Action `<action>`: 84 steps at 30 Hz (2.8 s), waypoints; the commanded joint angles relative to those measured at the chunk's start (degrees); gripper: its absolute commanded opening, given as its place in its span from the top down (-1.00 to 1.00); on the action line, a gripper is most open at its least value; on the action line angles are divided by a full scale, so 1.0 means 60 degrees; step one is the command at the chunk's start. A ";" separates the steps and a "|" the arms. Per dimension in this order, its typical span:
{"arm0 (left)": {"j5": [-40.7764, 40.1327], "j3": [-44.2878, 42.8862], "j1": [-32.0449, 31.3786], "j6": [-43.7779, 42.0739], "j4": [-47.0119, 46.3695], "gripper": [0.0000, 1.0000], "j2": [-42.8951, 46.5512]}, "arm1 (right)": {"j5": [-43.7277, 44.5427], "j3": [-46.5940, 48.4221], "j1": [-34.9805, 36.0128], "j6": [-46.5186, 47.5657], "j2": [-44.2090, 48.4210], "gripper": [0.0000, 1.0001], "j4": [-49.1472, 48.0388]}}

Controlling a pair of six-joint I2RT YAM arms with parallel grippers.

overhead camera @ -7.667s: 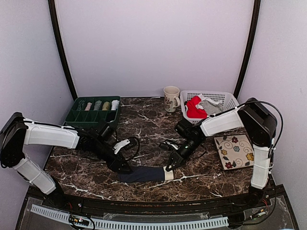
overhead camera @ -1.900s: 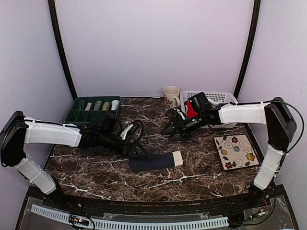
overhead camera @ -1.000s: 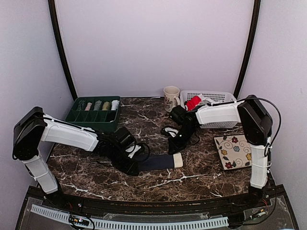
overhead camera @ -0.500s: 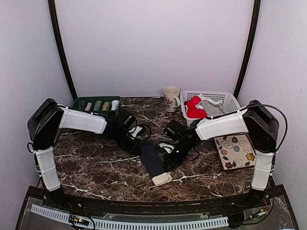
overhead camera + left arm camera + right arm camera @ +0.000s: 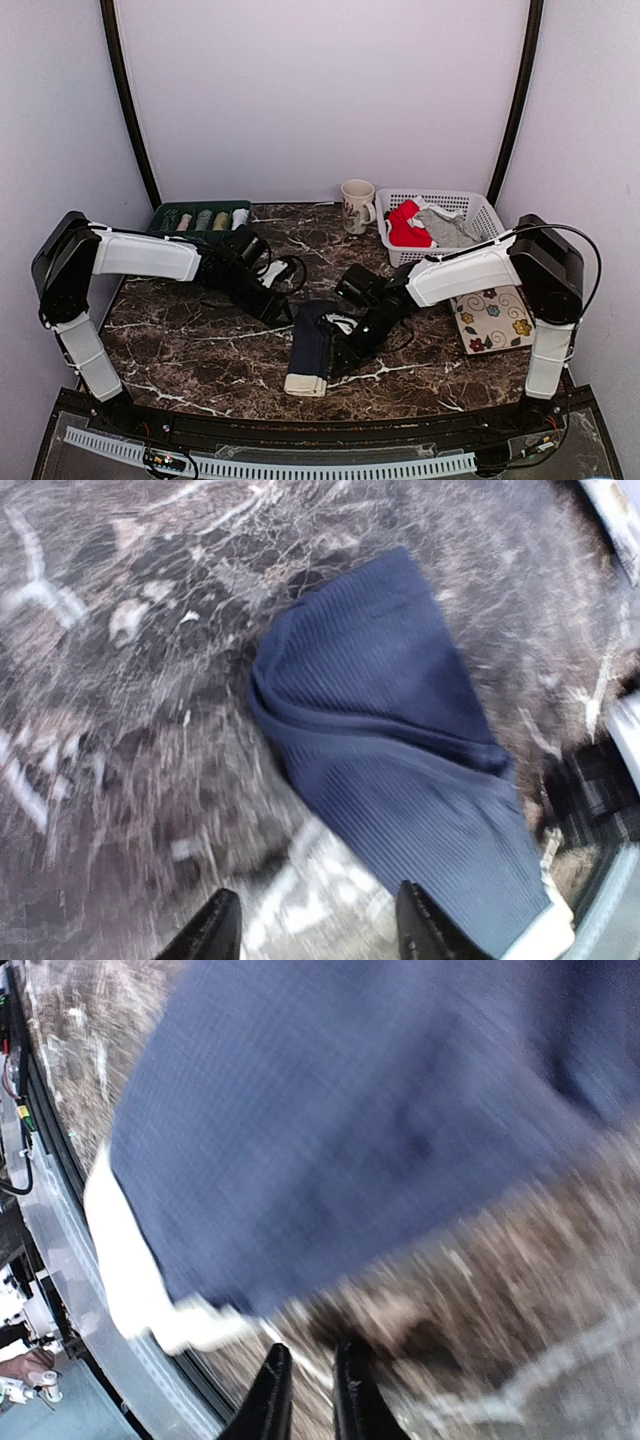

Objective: Roll the underwear
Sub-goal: Rotate the underwear at the center of the board, then roll the underwear at the center of the board.

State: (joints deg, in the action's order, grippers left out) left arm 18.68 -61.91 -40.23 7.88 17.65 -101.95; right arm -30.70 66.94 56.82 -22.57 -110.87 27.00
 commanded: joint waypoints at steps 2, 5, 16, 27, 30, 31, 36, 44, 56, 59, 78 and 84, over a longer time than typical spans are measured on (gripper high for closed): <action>0.0332 0.1119 0.0054 -0.0039 -0.0170 -0.29 0.2174 | 0.0092 -0.0545 -0.0569 0.0225 0.1272 0.57 0.0508; 0.0607 0.2141 0.0041 0.0113 -0.0909 -0.46 0.3427 | -0.0321 -0.0308 -0.0622 0.0268 0.1594 0.38 0.0375; -0.1009 0.5289 -0.1191 -0.0001 -0.3268 -0.82 0.6922 | -0.2716 0.1182 -0.0421 -0.1395 0.0283 0.01 -0.2146; -0.1020 0.5749 -0.2377 -0.1372 -0.3415 -0.69 0.7030 | -0.3251 0.0507 -0.0305 -0.1833 -0.1182 0.06 -0.3170; -0.0987 0.5753 -0.2650 -0.1938 -0.3528 -0.63 0.6776 | -0.3235 0.0114 -0.0435 -0.1496 -0.1523 0.46 -0.2986; -0.1001 0.5765 -0.2750 -0.2129 -0.3584 -0.61 0.6662 | -0.3151 0.0096 -0.0452 -0.1170 -0.1720 0.59 -0.2742; -0.1315 0.5633 -0.3456 -0.3257 -0.3881 -0.50 0.5889 | -0.2555 0.0432 -0.0662 0.0371 -0.2122 0.69 -0.1114; -0.2798 0.5353 -0.4822 -0.5187 -0.4680 -0.30 0.4303 | -0.2190 0.0298 -0.0842 0.1404 -0.2071 0.78 -0.0196; -0.5469 0.5412 -0.6208 -0.7179 -0.7157 -0.20 0.2031 | -0.2621 0.0055 -0.0841 0.1576 -0.2348 0.79 -0.0371; -0.6132 0.5495 -0.6454 -0.7777 -0.7828 -0.20 0.1501 | -0.2649 0.0011 -0.0842 0.1631 -0.2391 0.80 -0.0345; -0.5430 0.4786 -0.6390 -0.6482 -0.6948 0.89 0.1523 | -0.2506 0.0138 -0.0864 0.1876 -0.2169 0.74 -0.0360; -0.4113 0.4170 -0.5805 -0.5211 -0.5270 1.00 0.1945 | -0.2195 -0.0330 -0.0910 0.1414 -0.1304 0.29 -0.1586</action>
State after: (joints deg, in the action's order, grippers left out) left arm -12.71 -34.44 -77.41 -30.44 -22.72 -93.69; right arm -54.50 69.19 51.86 -12.62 -120.18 17.96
